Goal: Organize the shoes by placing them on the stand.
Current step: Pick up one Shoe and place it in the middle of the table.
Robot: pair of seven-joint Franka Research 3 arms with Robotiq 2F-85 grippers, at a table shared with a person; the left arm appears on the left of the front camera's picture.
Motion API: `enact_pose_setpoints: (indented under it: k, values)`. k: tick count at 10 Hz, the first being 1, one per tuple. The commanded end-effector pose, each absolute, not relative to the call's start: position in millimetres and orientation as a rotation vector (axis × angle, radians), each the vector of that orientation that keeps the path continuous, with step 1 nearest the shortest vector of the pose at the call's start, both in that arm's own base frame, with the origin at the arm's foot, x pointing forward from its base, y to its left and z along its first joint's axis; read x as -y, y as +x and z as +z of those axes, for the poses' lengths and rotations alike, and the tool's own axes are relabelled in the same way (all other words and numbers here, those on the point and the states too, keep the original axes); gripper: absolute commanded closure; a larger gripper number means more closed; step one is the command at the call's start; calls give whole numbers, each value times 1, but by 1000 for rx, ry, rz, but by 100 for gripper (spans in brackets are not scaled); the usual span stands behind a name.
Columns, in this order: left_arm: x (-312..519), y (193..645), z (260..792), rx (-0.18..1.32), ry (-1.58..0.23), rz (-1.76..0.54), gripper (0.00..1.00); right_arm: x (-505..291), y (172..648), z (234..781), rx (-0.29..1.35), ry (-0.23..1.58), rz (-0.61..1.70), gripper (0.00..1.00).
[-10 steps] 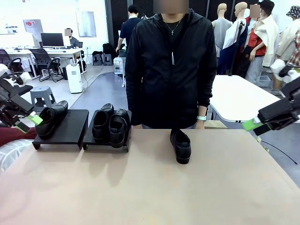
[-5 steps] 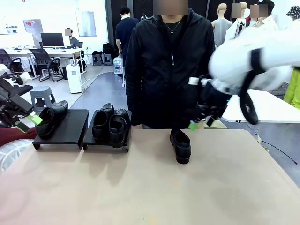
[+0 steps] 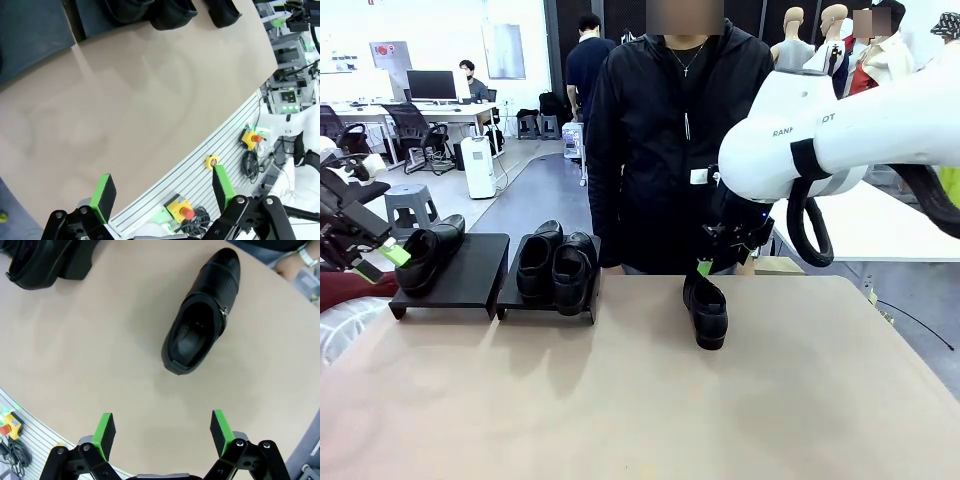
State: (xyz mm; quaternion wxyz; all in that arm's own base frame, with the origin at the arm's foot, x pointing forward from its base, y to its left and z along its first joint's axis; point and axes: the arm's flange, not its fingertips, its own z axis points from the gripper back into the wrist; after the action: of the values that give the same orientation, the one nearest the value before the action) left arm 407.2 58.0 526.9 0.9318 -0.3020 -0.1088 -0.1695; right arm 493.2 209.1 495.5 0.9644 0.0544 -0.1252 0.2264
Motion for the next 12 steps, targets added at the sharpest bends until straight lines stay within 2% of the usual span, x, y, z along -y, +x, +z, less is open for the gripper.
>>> enact_pose_setpoints:
  k: [1,2,5,6,10,12]
  values:
    - [-61,404,526,220,-615,-363,0,-214,491,495,252,110,465,0]
    - [-61,404,526,220,-615,-363,0,-247,514,486,226,16,416,0]
    - [-61,404,526,220,-615,-363,0,-283,569,454,164,28,371,0]
    - [-61,404,526,220,-615,-363,0,-289,584,440,120,10,287,0]
    - [-61,404,526,220,-615,-363,0,-300,621,390,26,60,217,0]
    - [-61,404,526,220,-615,-363,0,-291,632,370,-26,26,66,0]
